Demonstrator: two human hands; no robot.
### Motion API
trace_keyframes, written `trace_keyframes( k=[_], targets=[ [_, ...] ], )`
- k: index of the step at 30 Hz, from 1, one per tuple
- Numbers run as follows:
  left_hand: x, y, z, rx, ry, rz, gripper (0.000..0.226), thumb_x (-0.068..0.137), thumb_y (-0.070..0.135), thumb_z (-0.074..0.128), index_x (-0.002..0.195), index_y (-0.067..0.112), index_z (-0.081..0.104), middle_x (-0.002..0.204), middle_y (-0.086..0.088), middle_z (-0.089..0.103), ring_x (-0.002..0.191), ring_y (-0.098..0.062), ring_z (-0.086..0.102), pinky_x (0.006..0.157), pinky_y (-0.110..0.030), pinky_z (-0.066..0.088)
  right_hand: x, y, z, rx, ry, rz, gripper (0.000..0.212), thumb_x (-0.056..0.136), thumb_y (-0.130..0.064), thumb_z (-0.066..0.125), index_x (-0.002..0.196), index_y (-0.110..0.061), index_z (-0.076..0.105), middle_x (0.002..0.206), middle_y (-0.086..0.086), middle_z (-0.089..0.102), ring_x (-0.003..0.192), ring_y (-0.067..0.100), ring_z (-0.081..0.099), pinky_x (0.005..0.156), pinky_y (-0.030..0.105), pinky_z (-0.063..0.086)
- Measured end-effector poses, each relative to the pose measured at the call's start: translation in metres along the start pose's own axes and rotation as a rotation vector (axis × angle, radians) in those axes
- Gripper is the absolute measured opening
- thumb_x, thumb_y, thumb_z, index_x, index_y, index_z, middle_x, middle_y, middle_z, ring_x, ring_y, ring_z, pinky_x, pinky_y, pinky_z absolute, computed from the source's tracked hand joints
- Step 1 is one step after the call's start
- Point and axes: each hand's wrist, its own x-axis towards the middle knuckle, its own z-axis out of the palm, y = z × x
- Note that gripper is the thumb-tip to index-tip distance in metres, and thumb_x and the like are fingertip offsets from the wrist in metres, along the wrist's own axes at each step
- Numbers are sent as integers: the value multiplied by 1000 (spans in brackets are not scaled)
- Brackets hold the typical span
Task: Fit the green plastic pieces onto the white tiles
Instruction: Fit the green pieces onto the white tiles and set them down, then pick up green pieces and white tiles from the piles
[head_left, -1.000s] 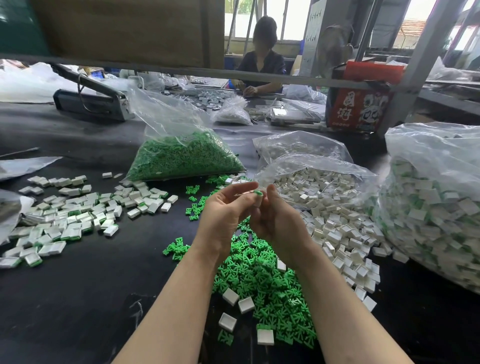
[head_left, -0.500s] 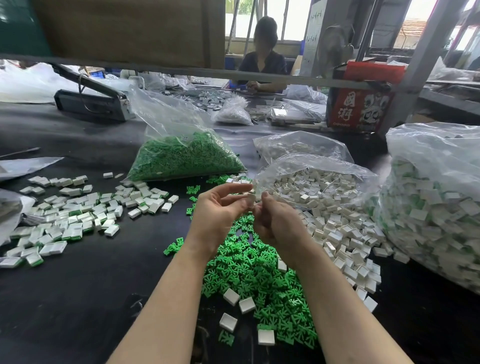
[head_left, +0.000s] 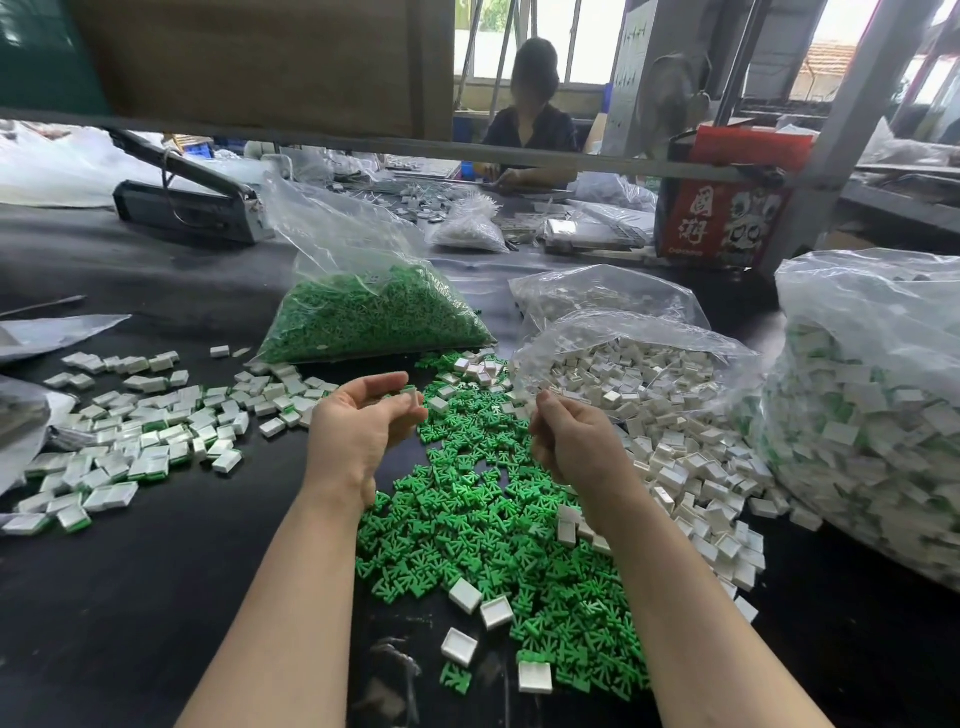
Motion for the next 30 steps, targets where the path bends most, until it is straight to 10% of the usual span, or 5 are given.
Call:
trace_keyframes(
  k=[6,17,21,30],
  targets=[
    [-5,3,9,-25,-67,-4,13,84,-5,67,90,6,70,74,-9,75,60,-14,71,54,-18,54,1,2,1,-24,-3,-13,38,104,-27,43,70,-14,53,50,-2,48,39,4,38,40,13,31],
    [18,4,-30,-353,331,-260,24,99,-1,43,114,11,57,89,-3,62,79,-9,65,83,-26,50,2,3,-1,-85,1,-16,40,104,-27,44,69,-12,54,51,-2,48,40,5,38,41,14,32],
    [17,7,-39,-469,330,-270,36,100,2,38,136,1,46,128,-7,59,121,-16,58,96,-27,45,3,7,-2,-321,6,-54,37,103,-27,45,72,-11,58,57,4,50,45,12,38,48,28,33],
    [16,11,-37,-637,310,-98,41,104,8,36,144,2,36,148,-11,42,131,-19,50,109,-28,39,6,14,-5,-919,-44,-119,10,90,-33,67,96,-26,71,89,-4,69,60,12,60,65,36,60]
  ],
)
